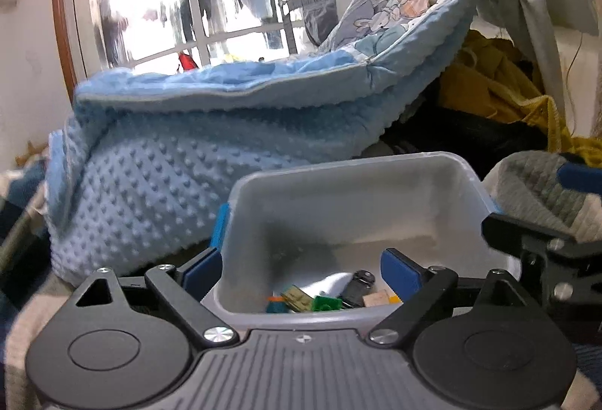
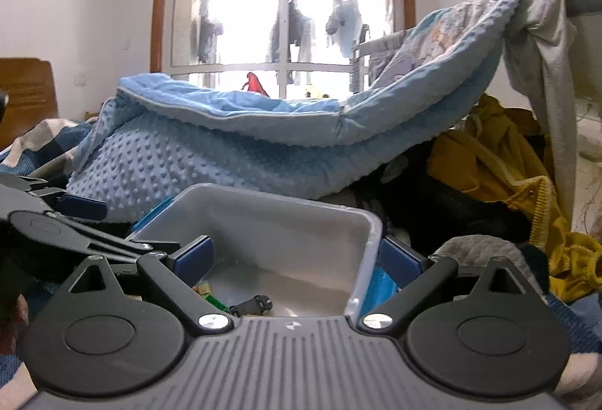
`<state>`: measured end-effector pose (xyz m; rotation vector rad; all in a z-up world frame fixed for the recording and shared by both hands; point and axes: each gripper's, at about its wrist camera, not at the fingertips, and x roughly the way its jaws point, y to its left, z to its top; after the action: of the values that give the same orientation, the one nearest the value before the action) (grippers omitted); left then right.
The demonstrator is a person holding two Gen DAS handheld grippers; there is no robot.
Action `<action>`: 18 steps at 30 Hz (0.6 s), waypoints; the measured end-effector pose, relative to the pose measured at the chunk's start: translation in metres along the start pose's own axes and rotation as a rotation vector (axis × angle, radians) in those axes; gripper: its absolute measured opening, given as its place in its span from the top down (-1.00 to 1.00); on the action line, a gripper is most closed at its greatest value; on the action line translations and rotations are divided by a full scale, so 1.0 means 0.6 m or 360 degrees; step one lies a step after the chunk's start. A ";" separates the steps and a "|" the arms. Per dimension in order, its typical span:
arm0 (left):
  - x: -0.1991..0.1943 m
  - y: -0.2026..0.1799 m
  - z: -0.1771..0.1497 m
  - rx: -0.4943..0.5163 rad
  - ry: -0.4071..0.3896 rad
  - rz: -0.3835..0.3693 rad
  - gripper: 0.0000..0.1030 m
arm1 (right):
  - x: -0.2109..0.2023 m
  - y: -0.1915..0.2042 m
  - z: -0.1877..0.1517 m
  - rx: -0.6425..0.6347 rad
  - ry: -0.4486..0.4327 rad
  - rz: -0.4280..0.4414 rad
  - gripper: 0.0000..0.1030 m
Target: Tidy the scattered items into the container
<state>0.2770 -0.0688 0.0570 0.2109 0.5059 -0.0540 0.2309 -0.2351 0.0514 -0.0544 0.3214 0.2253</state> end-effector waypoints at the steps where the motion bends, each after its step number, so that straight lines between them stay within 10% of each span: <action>1: -0.001 -0.005 0.001 0.0031 -0.0008 0.0048 -0.82 | 0.001 -0.002 0.000 0.0005 0.0003 -0.0015 -0.91; 4: 0.001 -0.022 0.002 0.0120 0.0013 0.0172 -0.82 | 0.002 -0.011 -0.001 0.0039 0.0001 -0.0046 -0.91; 18: 0.043 -0.039 -0.002 0.0144 0.0203 0.0039 -0.82 | 0.009 -0.030 -0.008 0.0092 0.0009 -0.0076 -0.91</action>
<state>0.2966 -0.0913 0.0394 0.3104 0.6284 -0.0396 0.2383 -0.2523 0.0454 -0.0054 0.3315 0.1686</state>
